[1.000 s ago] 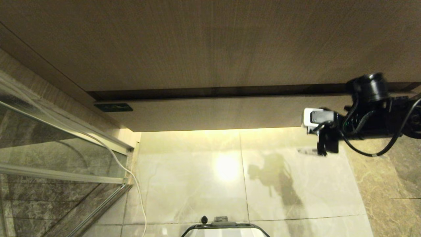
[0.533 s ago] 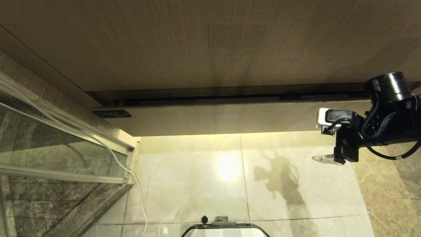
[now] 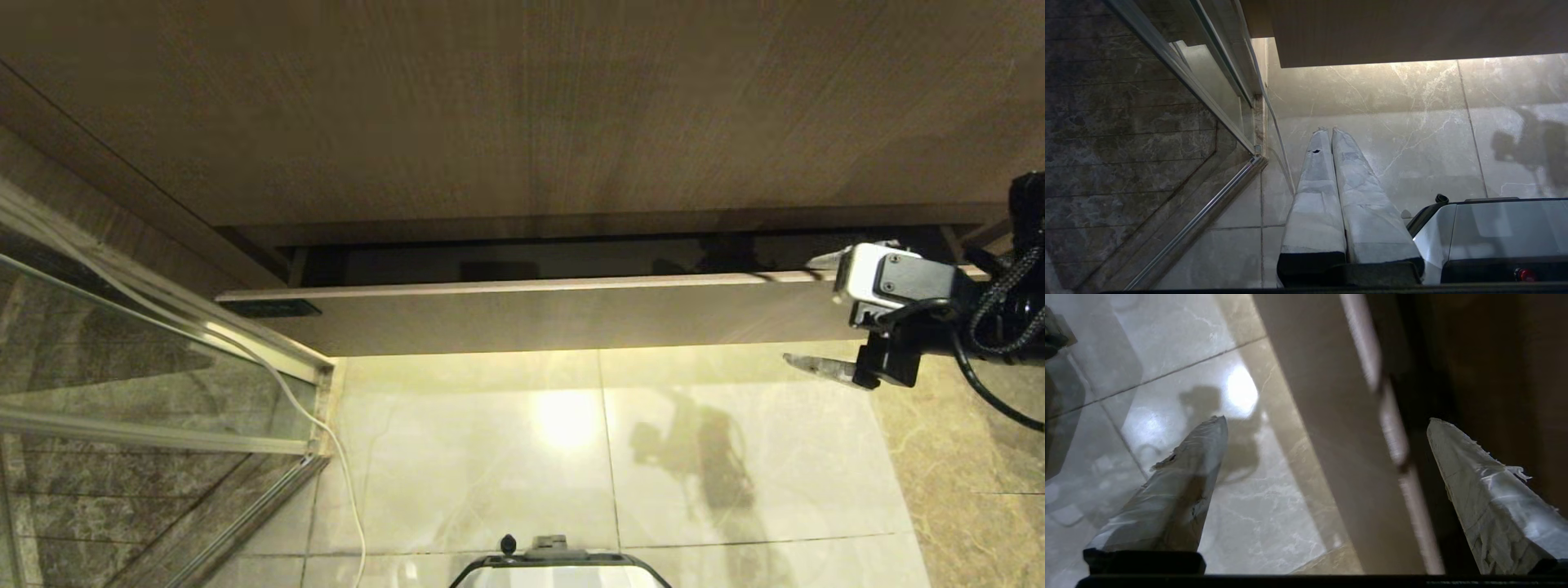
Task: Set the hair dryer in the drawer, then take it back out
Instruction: Pull open the drawer
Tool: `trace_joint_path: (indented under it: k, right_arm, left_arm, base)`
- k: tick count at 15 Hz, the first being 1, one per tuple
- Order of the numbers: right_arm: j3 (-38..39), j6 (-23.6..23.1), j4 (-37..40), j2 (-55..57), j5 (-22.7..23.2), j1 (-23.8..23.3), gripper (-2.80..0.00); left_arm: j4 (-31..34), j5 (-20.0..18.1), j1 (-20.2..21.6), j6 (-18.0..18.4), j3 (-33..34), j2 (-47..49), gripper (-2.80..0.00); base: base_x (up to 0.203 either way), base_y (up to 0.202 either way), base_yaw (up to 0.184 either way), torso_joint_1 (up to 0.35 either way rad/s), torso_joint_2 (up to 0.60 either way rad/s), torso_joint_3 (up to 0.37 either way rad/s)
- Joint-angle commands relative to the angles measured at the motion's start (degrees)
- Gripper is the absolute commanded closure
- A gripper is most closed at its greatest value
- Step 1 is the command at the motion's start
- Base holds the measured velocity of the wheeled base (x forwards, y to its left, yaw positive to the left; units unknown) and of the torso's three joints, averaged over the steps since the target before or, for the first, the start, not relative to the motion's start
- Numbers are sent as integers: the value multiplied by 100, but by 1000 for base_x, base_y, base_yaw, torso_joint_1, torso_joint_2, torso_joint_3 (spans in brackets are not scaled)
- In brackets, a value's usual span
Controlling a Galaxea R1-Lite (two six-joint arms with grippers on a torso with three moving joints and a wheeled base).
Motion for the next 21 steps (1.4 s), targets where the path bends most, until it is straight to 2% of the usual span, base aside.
trace_joint_path:
  k: [1,3,5,6,7,8,9,11,16,17,21]
  right_arm:
    - [367,-31,-73,-549,-141,-18,-280]
    - [617,16,-108,-717,-510,-35,-280]
    - [456,87,-61,-775,-620,-206,-280]
    - [425,157,-37,-788,-669,-272,0]
    - [414,433,1,-904,-842,-355,0]
    - [383,921,185,-1087,-1160,-412,0]
    - [321,1279,595,-1238,-1496,-433,0]
    - [241,1783,1406,-1619,-1828,-454,0]
    - [640,2157,2689,-2794,-1860,-806,0]
    - [752,2381,2890,-3172,-1860,-855,0]
    - [1251,3944,3341,-4596,-1914,-938,0]
  left_arm:
    - [-4,0,-4,-1,9,0,0]
    - [-4,0,-3,0,8,0,0]
    - [-4,0,-4,-1,7,0,0]
    - [-4,0,-4,-1,9,0,0]
    - [-3,0,-4,-1,8,0,0]
    - [-4,0,-4,-1,9,0,0]
    - [-4,0,2,-1,1,0,0]
    - [-4,0,5,-1,9,0,0]
    - [-4,0,-4,-1,9,0,0]
    - [-4,0,-4,-1,9,0,0]
    - [-4,0,-4,-1,9,0,0]
  base:
    - [0,0,0,0,0,0]
    - [0,0,0,0,0,0]
    - [0,0,0,0,0,0]
    - [0,0,0,0,0,0]
    - [0,0,0,0,0,0]
    - [0,0,0,0,0,0]
    - [0,0,0,0,0,0]
    - [0,0,0,0,0,0]
    - [0,0,0,0,0,0]
    - [0,0,0,0,0,0]
    - [0,0,0,0,0,0]
